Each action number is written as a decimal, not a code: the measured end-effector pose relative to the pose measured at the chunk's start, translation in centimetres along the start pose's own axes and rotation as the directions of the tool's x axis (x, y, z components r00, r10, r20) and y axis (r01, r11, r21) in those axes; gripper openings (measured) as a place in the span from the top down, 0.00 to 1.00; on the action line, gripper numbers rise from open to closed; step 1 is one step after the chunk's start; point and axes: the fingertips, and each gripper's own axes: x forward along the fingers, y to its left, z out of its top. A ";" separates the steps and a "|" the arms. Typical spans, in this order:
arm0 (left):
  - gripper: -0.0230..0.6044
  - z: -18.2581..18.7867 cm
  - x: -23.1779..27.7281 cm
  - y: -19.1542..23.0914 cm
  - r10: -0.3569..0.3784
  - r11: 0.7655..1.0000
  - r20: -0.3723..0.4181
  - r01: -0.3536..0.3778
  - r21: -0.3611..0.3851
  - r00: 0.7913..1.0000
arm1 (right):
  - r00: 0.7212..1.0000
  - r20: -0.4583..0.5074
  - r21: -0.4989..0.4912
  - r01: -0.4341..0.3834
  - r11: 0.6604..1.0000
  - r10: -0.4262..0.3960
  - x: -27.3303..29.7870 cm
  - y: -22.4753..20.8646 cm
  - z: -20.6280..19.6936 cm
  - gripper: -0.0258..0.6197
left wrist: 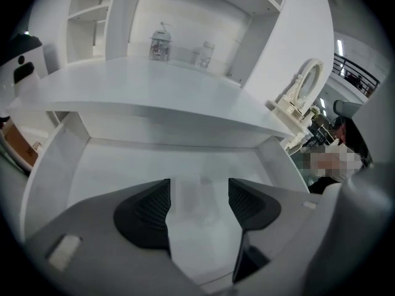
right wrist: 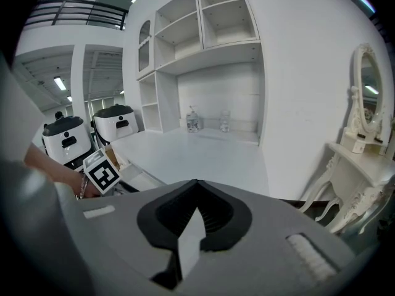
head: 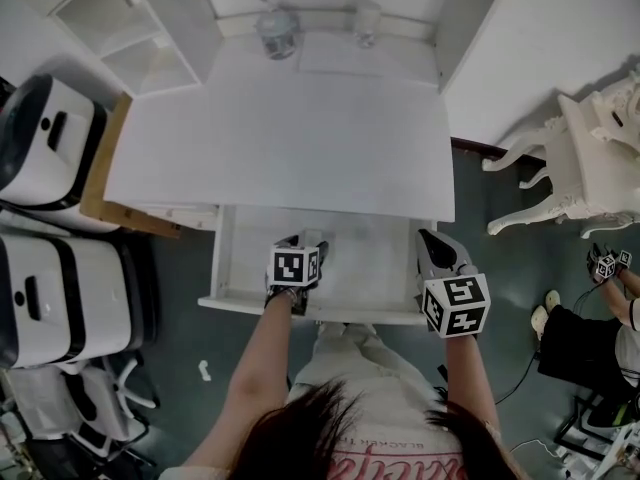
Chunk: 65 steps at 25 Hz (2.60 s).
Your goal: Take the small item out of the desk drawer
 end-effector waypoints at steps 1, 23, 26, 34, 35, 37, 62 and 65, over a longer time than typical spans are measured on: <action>0.47 -0.3 0.3 0.1 0.001 1.000 -0.013 -0.001 -0.002 1.000 | 1.000 -0.004 0.004 0.002 1.000 -0.002 0.0 -0.1 -0.1 0.96; 0.57 -2.6 5.2 1.5 0.101 0.995 -0.178 -0.102 0.002 0.979 | 0.999 -0.035 0.010 0.023 1.000 -0.022 0.1 -1.7 -0.4 0.96; 0.63 -2.3 4.7 3.9 0.220 0.976 -0.174 -0.214 0.049 0.960 | 0.999 -0.039 0.014 0.024 1.000 -0.023 0.1 -1.8 -0.6 0.96; 0.67 -2.0 4.7 4.1 0.216 0.976 -0.184 -0.207 0.064 0.959 | 0.999 -0.046 0.006 0.011 1.000 -0.010 0.5 -1.4 -0.7 0.96; 0.67 -1.9 4.7 4.2 0.217 0.976 -0.176 -0.208 0.068 0.960 | 0.999 -0.045 0.005 0.010 1.000 -0.009 0.5 -1.4 -0.7 0.96; 0.67 -2.3 4.7 3.8 0.195 0.981 -0.191 -0.190 0.047 0.962 | 0.999 -0.041 0.005 0.007 1.000 -0.007 0.6 -1.4 -0.5 0.96; 0.67 2.0 -1.1 1.5 0.101 0.995 -0.042 -0.101 0.006 0.994 | 0.998 0.043 -0.050 -0.037 0.998 0.039 0.0 0.4 3.7 0.96; 0.66 2.6 -1.9 1.2 0.101 0.995 -0.019 -0.101 0.009 0.995 | 0.998 0.058 -0.047 -0.036 0.998 0.039 -0.2 0.3 4.2 0.96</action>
